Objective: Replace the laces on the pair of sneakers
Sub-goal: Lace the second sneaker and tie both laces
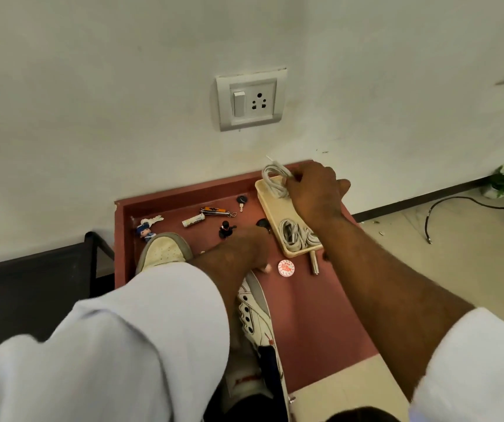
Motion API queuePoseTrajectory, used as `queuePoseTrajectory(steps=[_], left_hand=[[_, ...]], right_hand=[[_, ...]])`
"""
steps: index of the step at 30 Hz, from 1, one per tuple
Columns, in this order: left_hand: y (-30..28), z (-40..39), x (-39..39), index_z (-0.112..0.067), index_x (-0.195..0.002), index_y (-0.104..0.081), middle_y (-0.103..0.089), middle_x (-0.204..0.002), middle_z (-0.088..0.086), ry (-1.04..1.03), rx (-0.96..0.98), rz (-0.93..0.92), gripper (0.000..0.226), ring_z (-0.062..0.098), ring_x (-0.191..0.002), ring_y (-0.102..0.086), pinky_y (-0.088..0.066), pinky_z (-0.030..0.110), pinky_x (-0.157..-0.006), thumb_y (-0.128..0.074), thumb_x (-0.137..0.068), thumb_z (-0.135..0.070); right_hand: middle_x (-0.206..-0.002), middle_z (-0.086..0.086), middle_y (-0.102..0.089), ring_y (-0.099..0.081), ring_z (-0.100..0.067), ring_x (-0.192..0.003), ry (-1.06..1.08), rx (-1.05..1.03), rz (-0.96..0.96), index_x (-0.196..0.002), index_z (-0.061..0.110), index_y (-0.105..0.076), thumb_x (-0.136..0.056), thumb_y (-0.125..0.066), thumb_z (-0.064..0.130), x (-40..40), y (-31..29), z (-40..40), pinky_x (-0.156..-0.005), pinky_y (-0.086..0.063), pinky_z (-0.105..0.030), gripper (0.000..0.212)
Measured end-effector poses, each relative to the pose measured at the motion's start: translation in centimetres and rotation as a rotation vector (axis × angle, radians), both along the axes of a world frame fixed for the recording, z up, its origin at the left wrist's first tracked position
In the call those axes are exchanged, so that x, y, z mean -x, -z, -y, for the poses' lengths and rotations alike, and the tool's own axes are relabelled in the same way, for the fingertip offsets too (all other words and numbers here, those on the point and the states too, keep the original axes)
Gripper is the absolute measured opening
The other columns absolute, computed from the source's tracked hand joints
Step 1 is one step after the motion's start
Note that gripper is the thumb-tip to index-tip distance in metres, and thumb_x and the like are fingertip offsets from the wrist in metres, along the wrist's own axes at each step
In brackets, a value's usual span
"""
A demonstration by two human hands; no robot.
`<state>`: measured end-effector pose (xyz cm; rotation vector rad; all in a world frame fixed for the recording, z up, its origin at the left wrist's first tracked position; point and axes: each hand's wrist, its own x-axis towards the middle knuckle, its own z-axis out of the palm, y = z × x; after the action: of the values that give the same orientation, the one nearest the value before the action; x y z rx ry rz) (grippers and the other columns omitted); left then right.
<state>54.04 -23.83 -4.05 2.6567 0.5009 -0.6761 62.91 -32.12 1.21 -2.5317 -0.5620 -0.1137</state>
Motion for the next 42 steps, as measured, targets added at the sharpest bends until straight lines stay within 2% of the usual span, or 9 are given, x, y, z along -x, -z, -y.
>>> queuePoseTrajectory(steps=[6,9,14,22,27,30,33,37,42], left_hand=[[-4.2,-0.1,7.7,-0.014,-0.123,-0.061,-0.064,-0.123,0.008,-0.125,0.075,0.232,0.035,0.029,-0.115,-0.061,-0.049,0.038,-0.098,-0.059,-0.093,-0.032],[-5.6,0.1,14.3,-0.019,-0.122,-0.061,-0.064,-0.125,0.007,-0.115,-0.095,0.240,0.030,0.028,-0.117,-0.058,-0.042,0.037,-0.104,-0.051,-0.095,-0.028],[-5.4,0.8,20.9,-0.028,-0.132,-0.055,-0.056,-0.138,0.005,-0.271,-0.211,0.172,0.043,0.028,-0.133,-0.044,-0.012,0.049,-0.119,-0.037,-0.099,-0.050],[-6.6,2.2,22.4,-0.023,-0.116,-0.056,-0.065,-0.116,0.006,-0.194,-0.227,0.107,0.044,0.029,-0.115,-0.055,-0.036,0.047,-0.100,-0.041,-0.095,-0.058],[-6.6,2.1,24.1,-0.029,-0.126,-0.058,-0.061,-0.131,-0.002,-0.306,0.044,0.412,0.041,0.020,-0.126,-0.052,-0.035,0.047,-0.109,-0.047,-0.096,-0.053],[-7.2,2.3,26.0,-0.039,-0.129,-0.058,-0.055,-0.140,-0.011,-0.474,0.376,0.731,0.052,0.008,-0.135,-0.044,-0.028,0.055,-0.114,-0.050,-0.084,-0.066],[-7.8,3.5,27.2,-0.050,-0.123,-0.051,-0.066,-0.110,-0.029,-0.473,0.403,0.895,0.051,0.001,-0.116,-0.059,-0.038,0.055,-0.106,-0.055,-0.076,-0.067],[-7.8,3.7,28.5,-0.054,-0.106,-0.058,-0.060,-0.090,-0.046,-0.464,0.319,1.007,0.032,-0.003,-0.084,-0.068,-0.050,0.053,-0.089,-0.069,-0.078,-0.042],[-8.6,4.0,30.5,-0.033,-0.079,-0.076,-0.067,-0.081,-0.023,-0.322,0.340,0.963,0.009,0.000,-0.092,-0.062,-0.040,0.041,-0.094,-0.071,-0.077,-0.041]], right_hand=[[-0.073,0.001,-0.070,-0.066,-0.019,-0.069,-0.108,-0.459,-0.477,-0.082,0.016,-0.075,-0.086,-0.069,0.022,11.7,-4.2,5.9,-0.072,-0.054,-0.041,0.009],[-0.085,-0.012,-0.069,-0.061,-0.013,-0.070,-0.163,-0.395,-0.693,-0.066,0.020,-0.068,-0.083,-0.073,0.016,19.7,-1.9,8.3,-0.064,-0.048,-0.024,0.017],[-0.081,-0.004,-0.067,-0.061,-0.020,-0.077,-0.174,-0.033,-0.487,-0.081,0.018,-0.072,-0.087,-0.060,0.010,23.6,2.4,8.1,-0.069,-0.042,-0.025,0.015],[-0.091,-0.005,-0.073,-0.066,-0.020,-0.080,-0.111,0.046,-0.350,-0.101,0.017,-0.076,-0.091,-0.062,0.019,20.4,1.8,8.7,-0.071,-0.052,-0.030,0.017],[-0.141,0.004,-0.051,-0.038,-0.023,-0.135,-0.192,0.128,-0.083,-0.103,0.025,-0.074,-0.087,-0.068,0.028,20.8,-0.3,8.9,-0.113,-0.029,-0.047,0.017],[-0.111,0.008,-0.068,-0.059,-0.015,-0.105,-0.330,0.057,-0.029,-0.100,0.026,-0.073,-0.089,-0.066,0.026,22.1,-2.1,8.7,-0.095,-0.045,-0.044,0.013],[-0.075,0.009,-0.065,-0.059,-0.008,-0.070,-0.451,-0.036,-0.168,-0.090,0.023,-0.074,-0.090,-0.064,0.021,24.5,-3.1,8.6,-0.066,-0.046,-0.029,0.010],[-0.072,0.010,-0.067,-0.060,-0.005,-0.069,-0.497,-0.086,-0.318,-0.087,0.026,-0.077,-0.086,-0.071,0.021,26.6,-3.9,8.9,-0.062,-0.044,-0.021,0.008],[-0.075,0.004,-0.069,-0.058,0.001,-0.063,-0.632,-0.012,-0.628,-0.085,0.025,-0.076,-0.075,-0.081,0.034,27.5,-4.2,11.1,-0.060,-0.045,-0.018,0.014]])
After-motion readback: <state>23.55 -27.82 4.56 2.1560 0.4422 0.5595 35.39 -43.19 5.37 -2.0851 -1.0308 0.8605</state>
